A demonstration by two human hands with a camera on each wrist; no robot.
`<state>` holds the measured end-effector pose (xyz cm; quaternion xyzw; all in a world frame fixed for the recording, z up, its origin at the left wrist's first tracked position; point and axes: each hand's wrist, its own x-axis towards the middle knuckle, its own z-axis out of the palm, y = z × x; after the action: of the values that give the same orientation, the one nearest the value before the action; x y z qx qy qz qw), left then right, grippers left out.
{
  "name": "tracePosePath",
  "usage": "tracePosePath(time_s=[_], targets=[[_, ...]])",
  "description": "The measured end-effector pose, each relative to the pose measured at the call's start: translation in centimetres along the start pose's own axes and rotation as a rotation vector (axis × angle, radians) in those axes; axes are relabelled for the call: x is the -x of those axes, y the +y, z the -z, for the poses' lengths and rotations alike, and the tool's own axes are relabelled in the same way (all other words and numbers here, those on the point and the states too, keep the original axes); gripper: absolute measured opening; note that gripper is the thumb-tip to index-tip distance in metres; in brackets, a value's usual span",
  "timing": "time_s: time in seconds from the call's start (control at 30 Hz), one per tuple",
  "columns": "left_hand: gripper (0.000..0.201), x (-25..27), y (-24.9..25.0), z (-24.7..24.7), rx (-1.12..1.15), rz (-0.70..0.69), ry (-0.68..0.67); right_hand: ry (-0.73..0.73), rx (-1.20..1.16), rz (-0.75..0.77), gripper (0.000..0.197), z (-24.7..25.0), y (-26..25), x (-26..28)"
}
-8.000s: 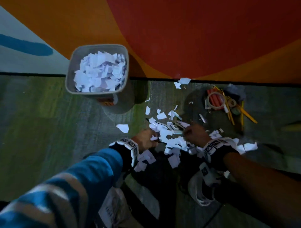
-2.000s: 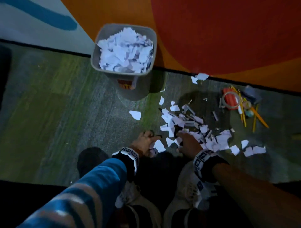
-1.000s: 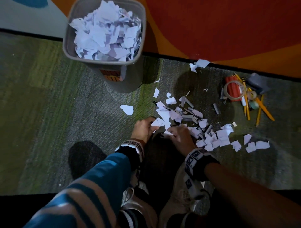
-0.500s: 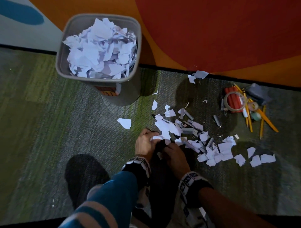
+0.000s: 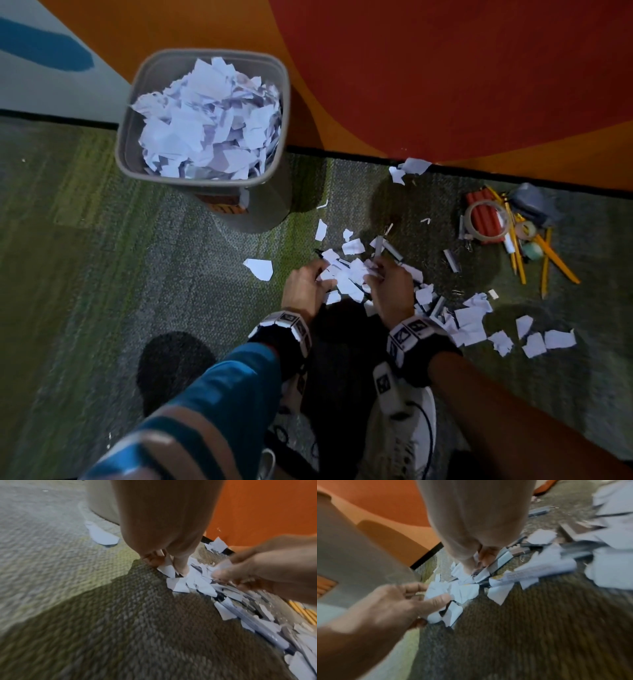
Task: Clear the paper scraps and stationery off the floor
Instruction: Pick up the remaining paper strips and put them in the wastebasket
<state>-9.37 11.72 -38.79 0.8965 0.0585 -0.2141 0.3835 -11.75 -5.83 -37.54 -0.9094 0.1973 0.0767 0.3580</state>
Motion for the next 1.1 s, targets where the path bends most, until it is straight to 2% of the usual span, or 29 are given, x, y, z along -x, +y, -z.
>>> tracePosePath(time_s=[0.1,0.17,0.23,0.3,0.4,0.47,0.57,0.63,0.73,0.83,0.9,1.03,1.1], targets=[[0.055,-0.5,0.7,-0.2,-0.044,0.031,-0.029,-0.113,0.129,0.075,0.031,-0.7,-0.1,-0.9],[0.057,-0.6,1.0,-0.4,-0.082,0.022,-0.052,-0.154,0.269,0.141,0.036,-1.5,0.1,-0.9],[0.054,-0.5,1.1,-0.8,-0.110,0.014,-0.072,-0.140,0.307,0.128,0.038,-2.0,0.4,-1.1],[0.054,-0.3,1.2,-1.1,-0.143,-0.014,-0.076,-0.114,0.253,0.113,0.033,-2.0,0.5,-1.4],[0.052,-0.5,1.3,-1.4,-0.153,-0.014,-0.067,-0.044,0.078,0.034,0.015,-1.3,0.5,-1.8],[0.046,-0.7,1.5,-1.5,-0.151,-0.019,-0.059,0.006,-0.020,-0.048,0.016,-0.8,0.8,-2.3],[0.030,-1.0,1.4,-1.9,-0.126,-0.063,-0.038,0.065,-0.115,-0.063,0.031,-0.4,0.8,-2.8],[0.020,-1.1,1.6,-1.9,-0.073,-0.028,-0.018,0.060,-0.198,-0.064,0.028,0.2,0.0,-2.6],[0.023,-1.2,1.5,-1.4,-0.004,0.041,-0.016,0.034,-0.273,0.001,0.026,0.6,-1.6,-1.1],[0.031,-1.3,0.5,-0.2,0.161,0.099,0.055,-0.039,-0.192,0.006,0.026,-0.3,-1.5,0.2],[0.031,-1.1,-0.5,1.1,0.181,0.099,0.073,-0.108,-0.097,0.002,0.033,-1.5,-0.7,0.8],[0.015,0.3,-2.3,3.1,0.166,0.115,-0.004,-0.244,0.073,0.087,0.043,-2.1,-0.3,1.5],[0.017,1.2,-3.0,3.0,0.142,0.102,-0.060,-0.254,0.108,0.098,0.046,-2.1,-0.3,1.5]])
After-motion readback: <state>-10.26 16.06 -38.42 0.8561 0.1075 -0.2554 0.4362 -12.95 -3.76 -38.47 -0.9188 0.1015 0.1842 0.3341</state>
